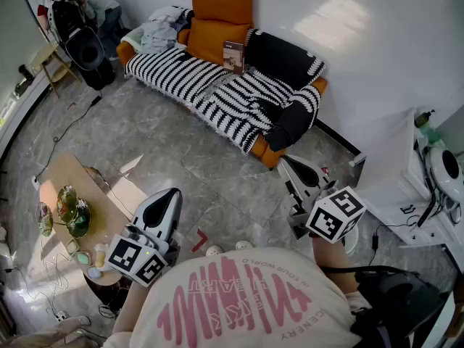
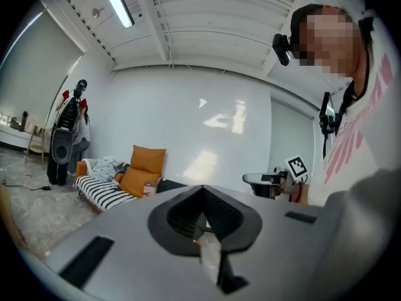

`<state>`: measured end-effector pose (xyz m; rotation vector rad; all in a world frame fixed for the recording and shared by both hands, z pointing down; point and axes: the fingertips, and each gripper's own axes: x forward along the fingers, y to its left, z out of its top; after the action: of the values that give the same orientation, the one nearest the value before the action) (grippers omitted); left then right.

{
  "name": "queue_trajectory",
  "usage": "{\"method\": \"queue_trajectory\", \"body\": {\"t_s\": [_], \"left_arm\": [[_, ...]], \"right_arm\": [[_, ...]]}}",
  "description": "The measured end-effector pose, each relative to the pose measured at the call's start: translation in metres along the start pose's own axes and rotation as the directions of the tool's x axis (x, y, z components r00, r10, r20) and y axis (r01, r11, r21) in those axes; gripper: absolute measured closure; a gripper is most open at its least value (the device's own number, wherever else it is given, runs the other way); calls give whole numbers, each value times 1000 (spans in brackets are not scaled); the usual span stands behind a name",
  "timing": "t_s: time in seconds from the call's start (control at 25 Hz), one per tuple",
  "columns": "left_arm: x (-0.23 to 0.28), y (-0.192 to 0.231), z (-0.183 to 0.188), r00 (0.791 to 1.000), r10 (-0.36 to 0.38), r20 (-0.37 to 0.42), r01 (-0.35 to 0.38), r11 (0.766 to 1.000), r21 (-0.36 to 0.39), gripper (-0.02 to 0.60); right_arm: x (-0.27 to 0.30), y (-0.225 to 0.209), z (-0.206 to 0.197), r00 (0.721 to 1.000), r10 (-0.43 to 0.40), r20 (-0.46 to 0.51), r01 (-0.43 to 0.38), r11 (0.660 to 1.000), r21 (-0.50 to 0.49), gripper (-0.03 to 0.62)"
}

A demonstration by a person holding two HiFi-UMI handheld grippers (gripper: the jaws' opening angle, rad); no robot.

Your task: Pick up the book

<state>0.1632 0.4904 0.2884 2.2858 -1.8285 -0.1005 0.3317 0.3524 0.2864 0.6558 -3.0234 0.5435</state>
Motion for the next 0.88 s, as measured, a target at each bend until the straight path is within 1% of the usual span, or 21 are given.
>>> {"method": "queue_trajectory", "body": {"t_s": [0.16,0.36,0.52,0.68,0.88], "left_arm": [[-2,2,-1,1000,1,-1,-1,1000,-3,575],[-1,4,-1,1000,2,1,-2,1000,-4,575],[-3,7,0,1000,7,1,-7,1000,-6,575],[-3,11,0,1000,12,6,-12,1000,-14,575],[-8,17,3,1000,13,10,-13,1000,-10,575]], "right_arm": [[0,1,1,1000,5,6,-5,1000,23,586],[1,-2,4,999,19,27,-22,994,110,586],[2,-2,4,1000,0,20,-2,997,81,586],[5,-1,6,999,-6,32,4,998,68,586],[11,-2,5,999,-8,38,3,992,124,586]]}}
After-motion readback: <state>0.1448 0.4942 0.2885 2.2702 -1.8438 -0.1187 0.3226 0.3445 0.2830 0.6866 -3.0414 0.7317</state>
